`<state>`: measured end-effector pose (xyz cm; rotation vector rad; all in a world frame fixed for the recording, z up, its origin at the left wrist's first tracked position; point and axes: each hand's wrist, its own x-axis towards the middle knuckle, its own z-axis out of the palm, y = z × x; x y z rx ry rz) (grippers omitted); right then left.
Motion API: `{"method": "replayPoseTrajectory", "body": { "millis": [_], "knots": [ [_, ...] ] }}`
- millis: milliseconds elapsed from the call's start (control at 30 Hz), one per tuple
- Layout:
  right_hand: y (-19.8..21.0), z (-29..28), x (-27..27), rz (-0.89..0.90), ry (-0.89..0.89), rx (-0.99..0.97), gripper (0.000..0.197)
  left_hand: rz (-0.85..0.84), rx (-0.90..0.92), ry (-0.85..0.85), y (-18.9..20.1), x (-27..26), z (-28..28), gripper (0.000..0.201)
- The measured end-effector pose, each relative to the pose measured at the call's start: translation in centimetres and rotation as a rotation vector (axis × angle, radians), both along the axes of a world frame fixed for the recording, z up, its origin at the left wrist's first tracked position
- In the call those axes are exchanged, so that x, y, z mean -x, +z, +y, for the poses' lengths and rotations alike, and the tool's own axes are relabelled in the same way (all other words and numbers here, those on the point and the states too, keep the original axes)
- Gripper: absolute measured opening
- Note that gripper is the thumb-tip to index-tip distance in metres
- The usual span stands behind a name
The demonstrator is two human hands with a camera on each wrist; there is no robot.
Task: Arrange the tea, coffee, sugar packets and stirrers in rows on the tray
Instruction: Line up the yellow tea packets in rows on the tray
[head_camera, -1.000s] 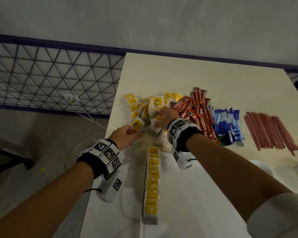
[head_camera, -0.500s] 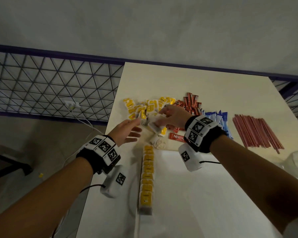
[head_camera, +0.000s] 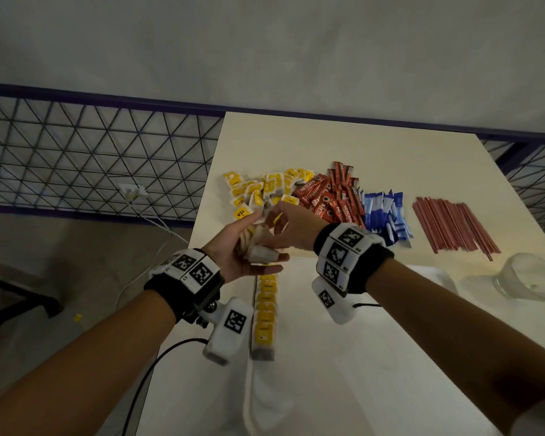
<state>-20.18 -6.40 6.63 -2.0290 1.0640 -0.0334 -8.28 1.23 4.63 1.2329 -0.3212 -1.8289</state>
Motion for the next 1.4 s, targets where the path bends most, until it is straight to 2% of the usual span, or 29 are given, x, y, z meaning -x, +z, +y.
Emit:
{"method": "replayPoseTrajectory", "body": {
  "millis": [67, 133, 233, 400, 567, 733, 900, 1100, 1200, 1400],
  "knots": [
    [-0.9, 0.8, 0.5, -0.015, -0.023, -0.006, 0.024, 0.016, 0.008, 0.019, -0.1, -0.1, 0.9, 0.029],
    [-1.4, 1.6, 1.1, -0.06, -0.043, -0.043, 0.015, 0.041, 0.018, 0.024, -0.4, -0.2, 1.7, 0.023],
    [-1.6, 2.5, 1.8, -0.13, -0.081, -0.119, 0.022, 0.013, 0.017, 0.033, -1.0, -0.3, 2.9, 0.027],
    [-1.6, 4.0, 2.5, -0.157, -0.103, -0.169, 0.024, -0.068, -0.016, 0.016, -1.6, -0.4, 4.7, 0.018],
    [-1.7, 5.6, 2.8, -0.194, -0.133, -0.199, 0.024, -0.135, -0.039, -0.046, -2.2, -0.2, 6.3, 0.027],
    [-1.9, 7.3, 3.1, -0.276, -0.208, -0.301, 0.024, -0.227, 0.003, -0.085, -2.8, -0.5, 7.8, 0.002],
    [-2.1, 8.9, 3.7, -0.309, -0.286, -0.34, 0.02, -0.419, 0.038, -0.234, -3.2, -0.4, 9.0, 0.016],
    [-3.6, 11.5, 5.0, -0.185, -0.275, -0.336, 0.019, -0.589, 0.047, -0.489, -3.6, 0.0, 11.0, 0.008],
    [-4.8, 12.6, 5.5, -0.052, -0.218, -0.363, 0.019, -0.693, 0.076, -0.581, -4.2, -0.1, 11.6, 0.013],
    [-6.3, 13.8, 5.4, 0.085, -0.157, -0.414, 0.02, -0.743, 0.042, -0.575, -4.8, -0.3, 12.3, 0.006]
  ]
}}
